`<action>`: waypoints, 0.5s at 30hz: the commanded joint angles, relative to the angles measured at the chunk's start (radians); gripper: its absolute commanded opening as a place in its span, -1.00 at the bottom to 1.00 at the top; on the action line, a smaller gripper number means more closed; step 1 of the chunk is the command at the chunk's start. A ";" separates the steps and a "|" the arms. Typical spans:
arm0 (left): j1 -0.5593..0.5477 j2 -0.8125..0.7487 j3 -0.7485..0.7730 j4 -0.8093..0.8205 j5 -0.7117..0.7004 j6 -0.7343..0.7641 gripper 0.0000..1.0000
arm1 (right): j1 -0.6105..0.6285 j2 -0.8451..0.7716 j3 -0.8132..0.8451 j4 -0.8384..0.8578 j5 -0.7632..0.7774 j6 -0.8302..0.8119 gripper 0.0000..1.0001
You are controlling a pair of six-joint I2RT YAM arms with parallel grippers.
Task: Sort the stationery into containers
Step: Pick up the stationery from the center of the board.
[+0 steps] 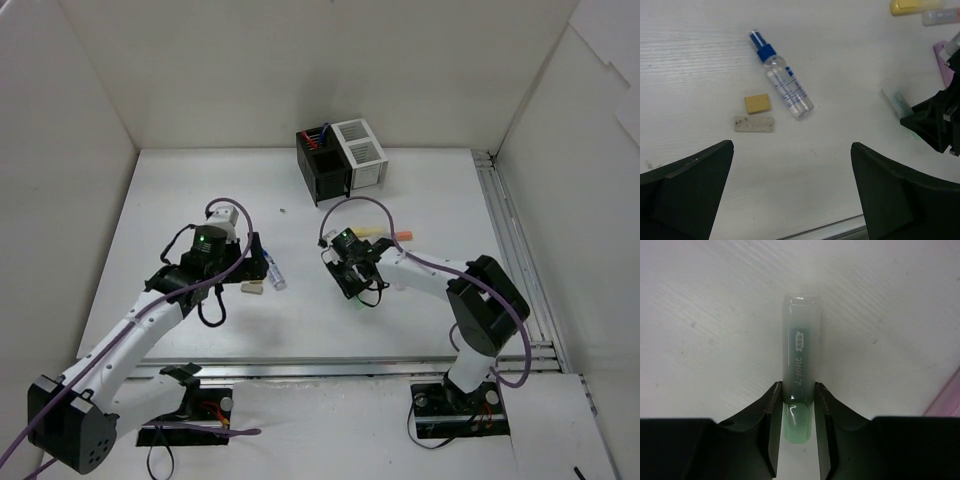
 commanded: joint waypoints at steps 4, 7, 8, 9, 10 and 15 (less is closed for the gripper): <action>-0.004 0.098 0.051 0.253 0.402 0.104 0.99 | 0.112 -0.239 -0.007 0.018 -0.055 -0.348 -0.94; -0.004 0.159 0.049 0.365 0.597 0.081 0.99 | 0.149 -0.304 -0.016 0.060 -0.053 -0.383 -0.94; -0.004 0.170 0.043 0.396 0.645 0.064 0.99 | 0.162 -0.316 -0.018 0.072 -0.064 -0.399 -0.94; -0.004 0.182 0.036 0.483 0.684 0.053 0.99 | 0.166 -0.335 -0.021 0.099 -0.067 -0.403 -0.94; -0.004 0.202 0.022 0.521 0.760 0.040 0.99 | 0.171 -0.342 -0.024 0.107 -0.076 -0.411 -0.94; -0.004 0.250 0.020 0.657 0.879 -0.028 0.99 | 0.198 -0.365 -0.019 0.135 -0.059 -0.430 -0.95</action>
